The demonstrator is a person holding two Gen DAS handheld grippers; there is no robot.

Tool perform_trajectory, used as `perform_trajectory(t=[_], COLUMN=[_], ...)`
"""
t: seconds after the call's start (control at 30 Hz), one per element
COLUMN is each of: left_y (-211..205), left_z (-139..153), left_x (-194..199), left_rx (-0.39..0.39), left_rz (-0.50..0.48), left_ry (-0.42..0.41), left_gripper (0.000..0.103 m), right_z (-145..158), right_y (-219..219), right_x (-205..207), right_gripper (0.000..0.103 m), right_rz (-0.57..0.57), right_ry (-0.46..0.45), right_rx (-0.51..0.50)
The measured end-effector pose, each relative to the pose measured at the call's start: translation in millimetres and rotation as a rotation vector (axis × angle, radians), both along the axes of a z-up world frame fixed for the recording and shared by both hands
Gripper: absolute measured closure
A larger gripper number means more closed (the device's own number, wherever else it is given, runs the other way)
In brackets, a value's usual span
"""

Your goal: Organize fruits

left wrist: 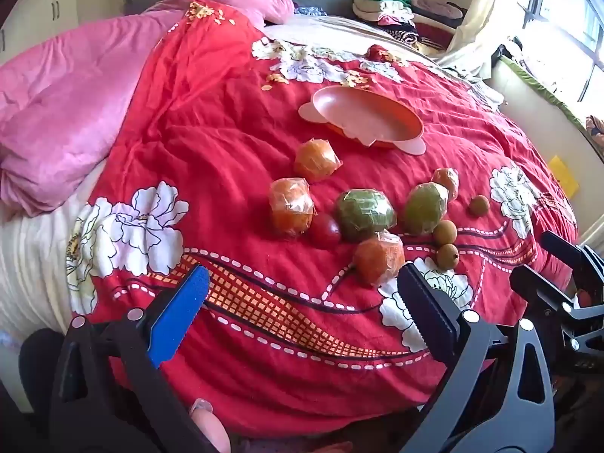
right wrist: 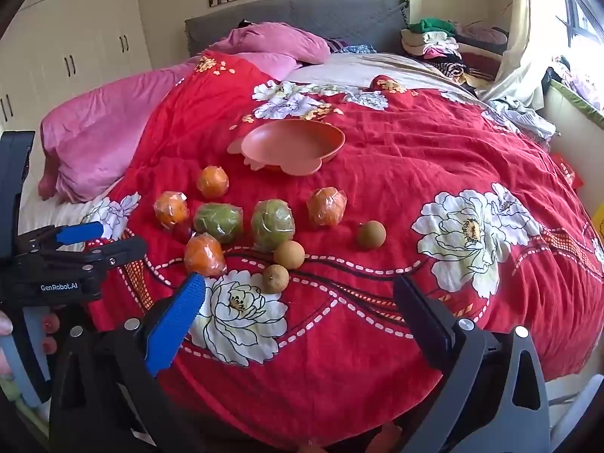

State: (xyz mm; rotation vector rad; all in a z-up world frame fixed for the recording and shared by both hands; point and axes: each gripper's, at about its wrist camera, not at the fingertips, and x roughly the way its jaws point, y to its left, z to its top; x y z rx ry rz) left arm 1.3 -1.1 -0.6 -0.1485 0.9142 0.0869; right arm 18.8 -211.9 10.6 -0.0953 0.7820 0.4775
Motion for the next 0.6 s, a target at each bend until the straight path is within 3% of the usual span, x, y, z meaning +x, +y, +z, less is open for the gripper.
perform_trajectory(t=[0.6], left_y=[-3.1], left_z=[5.4], left_x=[-7.0], left_rx=[0.026], left_rz=[-0.001], left_ry=[-0.031], left_gripper=[0.009], right_z=[0.9], right_y=[-2.7], right_x=[-5.0], right_gripper=[0.004], right_rz=[-0.004], right_ry=[-0.008], right_rx=[0.001])
